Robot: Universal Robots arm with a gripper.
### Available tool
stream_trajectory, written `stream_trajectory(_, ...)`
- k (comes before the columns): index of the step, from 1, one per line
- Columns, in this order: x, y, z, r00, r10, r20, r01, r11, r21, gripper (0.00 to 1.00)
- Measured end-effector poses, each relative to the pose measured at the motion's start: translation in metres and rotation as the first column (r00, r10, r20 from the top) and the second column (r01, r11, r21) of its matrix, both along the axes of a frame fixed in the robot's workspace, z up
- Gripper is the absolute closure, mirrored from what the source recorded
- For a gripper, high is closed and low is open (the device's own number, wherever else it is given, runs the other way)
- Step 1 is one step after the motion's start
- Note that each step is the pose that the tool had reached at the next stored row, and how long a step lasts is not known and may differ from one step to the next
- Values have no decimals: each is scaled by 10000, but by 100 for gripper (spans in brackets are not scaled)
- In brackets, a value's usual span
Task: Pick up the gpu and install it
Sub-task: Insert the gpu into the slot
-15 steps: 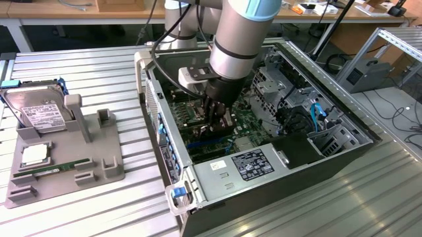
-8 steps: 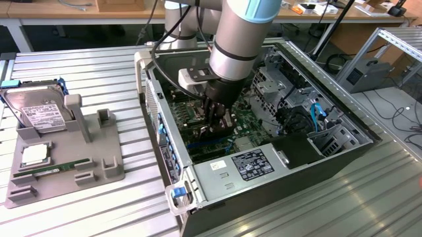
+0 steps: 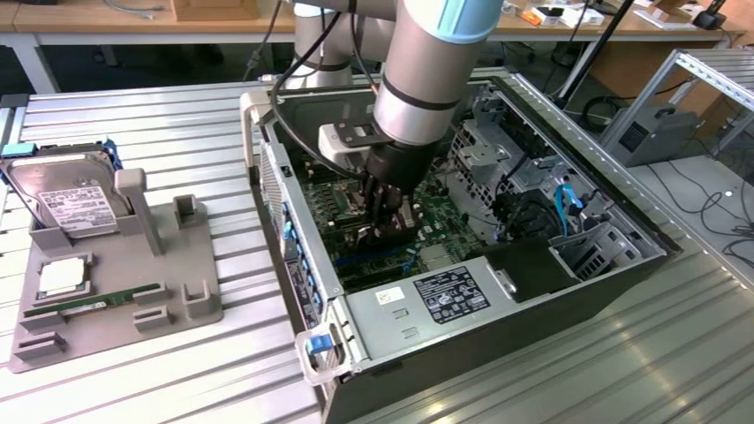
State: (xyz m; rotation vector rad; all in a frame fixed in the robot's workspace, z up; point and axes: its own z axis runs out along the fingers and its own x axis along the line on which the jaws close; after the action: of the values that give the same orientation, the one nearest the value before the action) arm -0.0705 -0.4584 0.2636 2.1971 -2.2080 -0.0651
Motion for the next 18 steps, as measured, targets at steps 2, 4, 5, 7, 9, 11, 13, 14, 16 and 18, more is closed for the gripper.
stream_trajectory(2,0,0,-4,10000,0,0,0,10000,-1,73)
stream_trajectory(4,0,0,-6,10000,0,0,0,10000,-1,73)
stream_trajectory(5,0,0,-7,10000,0,1,0,10000,-1,73)
stream_trajectory(7,0,0,-9,10000,0,1,0,10000,0,73)
stream_trajectory(9,0,0,-17,10000,-1,0,1,10000,0,73)
stream_trajectory(11,0,0,-21,10000,0,0,0,10000,-1,73)
stream_trajectory(13,0,0,-27,10000,-1,0,1,10000,-1,73)
stream_trajectory(14,0,0,-29,10000,-1,0,1,10000,-1,73)
stream_trajectory(16,0,0,-35,10000,-1,0,1,10000,0,73)
stream_trajectory(18,1,0,-37,10000,0,0,0,10000,0,73)
